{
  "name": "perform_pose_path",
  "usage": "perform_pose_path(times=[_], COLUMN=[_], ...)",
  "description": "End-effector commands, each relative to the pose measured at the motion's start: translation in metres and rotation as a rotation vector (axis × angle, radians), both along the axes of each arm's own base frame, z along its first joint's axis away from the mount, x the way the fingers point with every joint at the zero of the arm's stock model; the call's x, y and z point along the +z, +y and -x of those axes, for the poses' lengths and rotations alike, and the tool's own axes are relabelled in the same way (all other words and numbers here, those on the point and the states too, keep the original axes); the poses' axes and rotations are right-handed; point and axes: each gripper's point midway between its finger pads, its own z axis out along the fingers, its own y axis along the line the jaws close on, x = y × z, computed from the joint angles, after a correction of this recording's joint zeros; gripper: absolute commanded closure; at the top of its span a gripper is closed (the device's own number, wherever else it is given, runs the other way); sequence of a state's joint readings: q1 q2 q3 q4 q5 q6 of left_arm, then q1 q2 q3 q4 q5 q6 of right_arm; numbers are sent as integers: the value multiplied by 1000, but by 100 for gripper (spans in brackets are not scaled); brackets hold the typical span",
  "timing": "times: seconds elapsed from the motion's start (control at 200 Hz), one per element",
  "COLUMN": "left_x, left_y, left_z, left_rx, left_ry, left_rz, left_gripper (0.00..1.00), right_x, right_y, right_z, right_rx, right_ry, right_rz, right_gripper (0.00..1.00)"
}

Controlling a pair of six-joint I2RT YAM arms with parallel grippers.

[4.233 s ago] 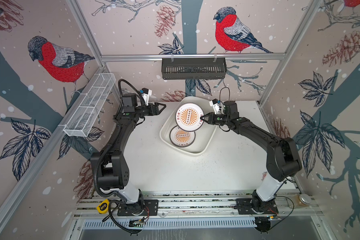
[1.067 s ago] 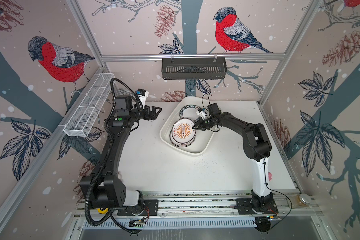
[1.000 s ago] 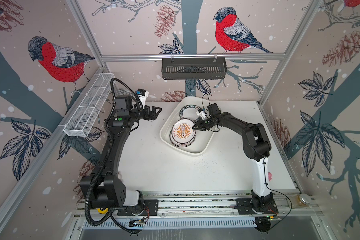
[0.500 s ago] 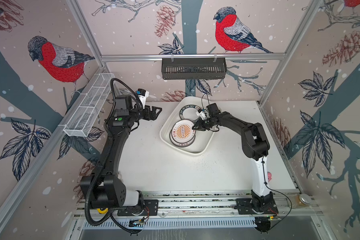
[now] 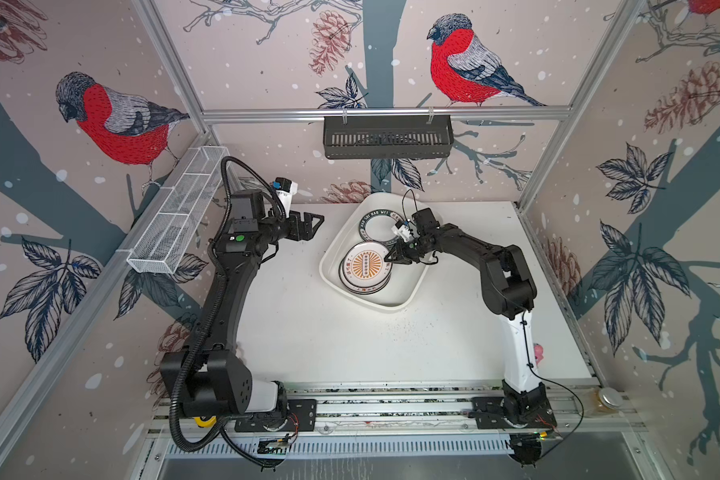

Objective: Place the plates into the plastic bin on the countertop

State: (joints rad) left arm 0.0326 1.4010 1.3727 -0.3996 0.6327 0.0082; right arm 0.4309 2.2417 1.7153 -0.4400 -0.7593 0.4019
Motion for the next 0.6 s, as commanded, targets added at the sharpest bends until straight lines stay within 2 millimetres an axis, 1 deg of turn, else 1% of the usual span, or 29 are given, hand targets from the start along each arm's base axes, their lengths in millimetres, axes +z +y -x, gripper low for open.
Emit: perform_pose_path(times=[0.0,0.26,0.595], left_x=[8,8,8], left_y=[-2,-2,-3], left_z=[-1,-1,2], left_rx=[-16,-18,-23], left_ry=[-36,-37,-38], left_rz=[4,5,7], left_gripper=[11,11,11], right_x=[0,-4,-2], right_y=[0,-1,-3], right_z=[2,6,6], right_rx=[15,23,21], right_ry=[-4,2,-6], right_rz=[6,24,41], right_gripper=[79,76,72])
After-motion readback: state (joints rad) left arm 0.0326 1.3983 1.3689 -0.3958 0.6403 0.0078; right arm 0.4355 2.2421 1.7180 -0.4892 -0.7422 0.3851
